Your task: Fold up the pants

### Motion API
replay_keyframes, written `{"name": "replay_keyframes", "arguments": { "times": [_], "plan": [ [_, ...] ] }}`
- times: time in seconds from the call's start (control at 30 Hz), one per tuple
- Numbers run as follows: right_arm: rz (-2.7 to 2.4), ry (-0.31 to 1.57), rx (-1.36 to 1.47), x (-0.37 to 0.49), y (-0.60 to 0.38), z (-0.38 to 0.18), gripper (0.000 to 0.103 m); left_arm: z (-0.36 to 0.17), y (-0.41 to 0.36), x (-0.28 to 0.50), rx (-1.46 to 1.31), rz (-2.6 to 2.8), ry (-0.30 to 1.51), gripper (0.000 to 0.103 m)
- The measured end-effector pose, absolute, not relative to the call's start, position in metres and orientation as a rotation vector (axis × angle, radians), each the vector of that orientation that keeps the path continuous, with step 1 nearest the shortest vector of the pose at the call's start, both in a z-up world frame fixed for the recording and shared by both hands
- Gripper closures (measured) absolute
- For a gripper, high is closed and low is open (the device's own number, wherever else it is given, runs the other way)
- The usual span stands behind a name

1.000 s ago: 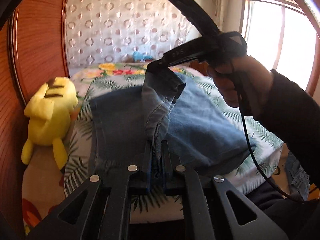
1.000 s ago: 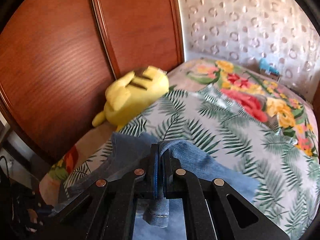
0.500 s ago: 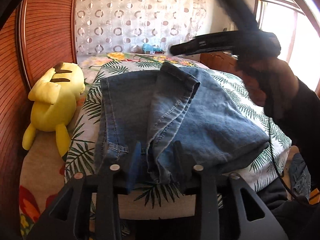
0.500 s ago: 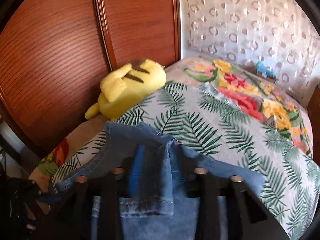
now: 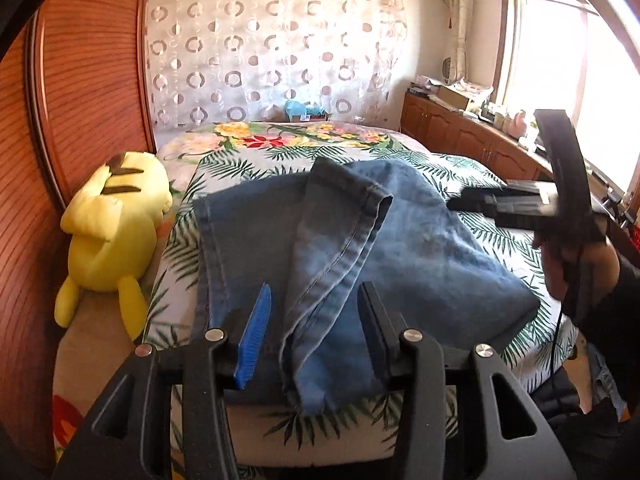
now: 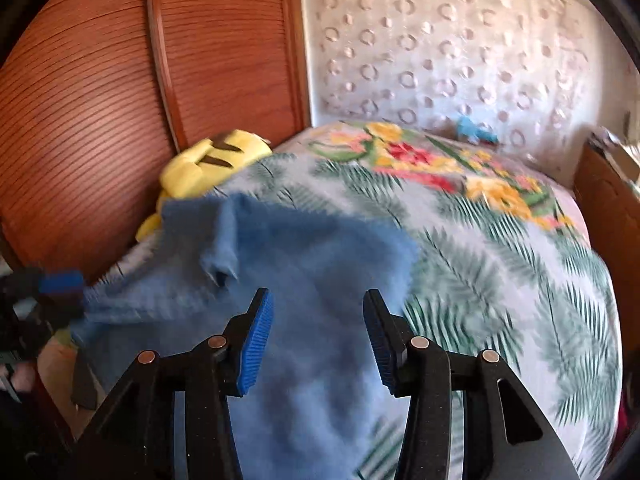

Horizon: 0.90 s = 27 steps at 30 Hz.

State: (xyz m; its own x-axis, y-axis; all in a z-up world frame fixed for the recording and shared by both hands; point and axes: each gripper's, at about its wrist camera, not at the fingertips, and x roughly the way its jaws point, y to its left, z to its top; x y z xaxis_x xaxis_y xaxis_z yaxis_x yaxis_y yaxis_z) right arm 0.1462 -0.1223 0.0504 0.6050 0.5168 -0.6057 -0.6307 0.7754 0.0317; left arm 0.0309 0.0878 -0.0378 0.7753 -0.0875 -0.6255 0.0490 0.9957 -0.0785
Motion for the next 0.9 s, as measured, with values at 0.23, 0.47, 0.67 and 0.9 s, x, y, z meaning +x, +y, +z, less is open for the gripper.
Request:
{"name": "replay_keyframes", "arguments": {
  "times": [0.23, 0.47, 0.67, 0.9],
  "plan": [
    [0.633, 0.678, -0.126, 0.140, -0.146, 0.024, 0.048, -0.030, 0.064, 0.057, -0.010, -0.106, 0.679, 0.056],
    [0.622, 0.682, -0.116, 0.126, -0.161, 0.020, 0.048, -0.031, 0.053, 0.086, -0.008, -0.137, 0.697, 0.022],
    [0.613, 0.670, -0.122, 0.128, -0.164, 0.014, 0.048, -0.029, 0.043, 0.114, 0.007, -0.140, 0.731, 0.022],
    [0.609, 0.653, -0.139, 0.124, -0.163, 0.013, 0.048, -0.028, 0.028, 0.153, 0.017, -0.115, 0.764, 0.022]
  ]
}}
